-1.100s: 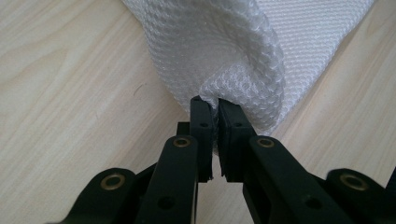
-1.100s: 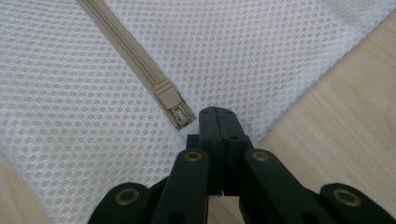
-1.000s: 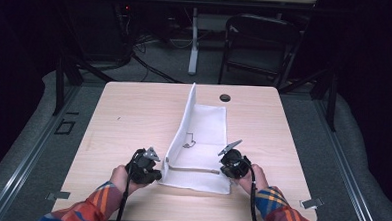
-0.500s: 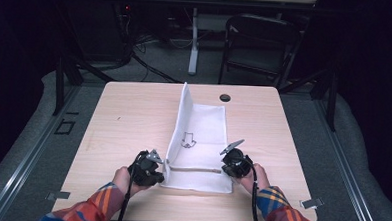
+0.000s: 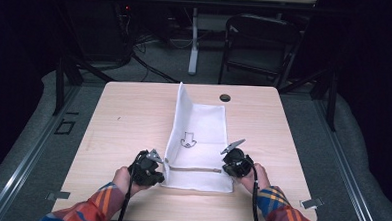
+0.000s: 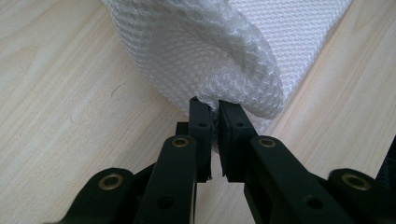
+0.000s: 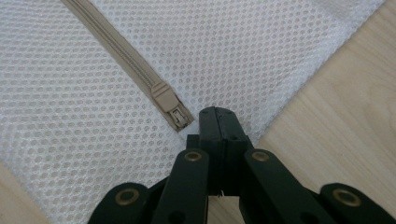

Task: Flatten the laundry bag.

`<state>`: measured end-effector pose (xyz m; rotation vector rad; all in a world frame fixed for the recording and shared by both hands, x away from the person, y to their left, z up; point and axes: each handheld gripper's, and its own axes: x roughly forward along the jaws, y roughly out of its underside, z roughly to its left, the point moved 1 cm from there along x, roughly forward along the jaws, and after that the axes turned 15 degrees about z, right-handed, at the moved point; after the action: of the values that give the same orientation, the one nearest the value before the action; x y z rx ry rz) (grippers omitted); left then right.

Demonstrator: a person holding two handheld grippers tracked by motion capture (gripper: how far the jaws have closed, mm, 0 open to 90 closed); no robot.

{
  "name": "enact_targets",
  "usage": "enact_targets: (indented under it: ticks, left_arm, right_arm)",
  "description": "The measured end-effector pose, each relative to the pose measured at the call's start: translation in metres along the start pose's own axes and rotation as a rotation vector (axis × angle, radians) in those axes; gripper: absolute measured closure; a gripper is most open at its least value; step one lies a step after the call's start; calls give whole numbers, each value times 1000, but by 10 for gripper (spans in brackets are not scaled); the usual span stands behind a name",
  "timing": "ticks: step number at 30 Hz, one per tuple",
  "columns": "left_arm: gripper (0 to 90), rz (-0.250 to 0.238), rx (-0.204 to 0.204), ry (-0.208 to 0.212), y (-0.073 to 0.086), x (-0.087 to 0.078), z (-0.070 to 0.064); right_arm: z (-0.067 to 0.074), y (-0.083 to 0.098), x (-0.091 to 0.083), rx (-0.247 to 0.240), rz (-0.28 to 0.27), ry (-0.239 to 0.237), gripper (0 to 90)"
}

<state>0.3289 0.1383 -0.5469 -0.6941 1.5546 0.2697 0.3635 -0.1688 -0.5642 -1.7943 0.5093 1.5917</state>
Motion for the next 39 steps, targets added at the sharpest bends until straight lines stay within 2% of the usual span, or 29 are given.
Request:
enact_targets:
  ticks: [6, 9, 10, 11, 14, 16, 18, 20, 23, 26, 28, 34, 39]
  left_arm:
    - [843, -10, -10, 27, -2, 1, -1]
    - [836, 0, -4, 21, -2, 0, -3]
    - [832, 0, -4, 19, -2, 0, -3]
    - [826, 2, -11, 22, -2, 0, -2]
    - [791, 13, -19, 24, 0, -1, 0]
    - [732, 20, -25, 24, 1, -2, 2]
    - [607, 21, -46, 33, 2, -5, 5]
    - [484, 17, -65, 17, 4, -8, 6]
    - [373, 1, -84, -1, 8, -14, 7]
    - [317, -24, -98, -6, 14, -22, 9]
    - [280, -30, -99, 6, 18, -27, 10]
    - [207, -55, -138, -15, 33, -40, 17]
    - [175, -83, -146, -35, 31, -46, 18]
  right_arm:
    - [-1, 0, 0, 2, 1, 6, 900]
    - [-3, 0, 0, -3, -3, 10, 900]
    - [-2, 1, 1, 11, -21, 6, 900]
    - [-4, 1, 0, -6, -2, 10, 900]
    - [-4, 1, 0, -10, -3, 10, 900]
    - [-4, 1, 0, -9, -4, 8, 900]
    - [-4, 1, 1, -5, -11, 1, 900]
    - [-4, 1, 1, -4, -14, -10, 900]
    - [-5, 1, 1, -6, -14, -15, 900]
    - [-5, 1, 1, -5, -12, -12, 900]
    - [-6, 1, 1, -7, -9, -10, 900]
    - [-6, 1, 0, -6, -6, -11, 900]
    - [-6, 1, 1, -5, -9, -12, 900]
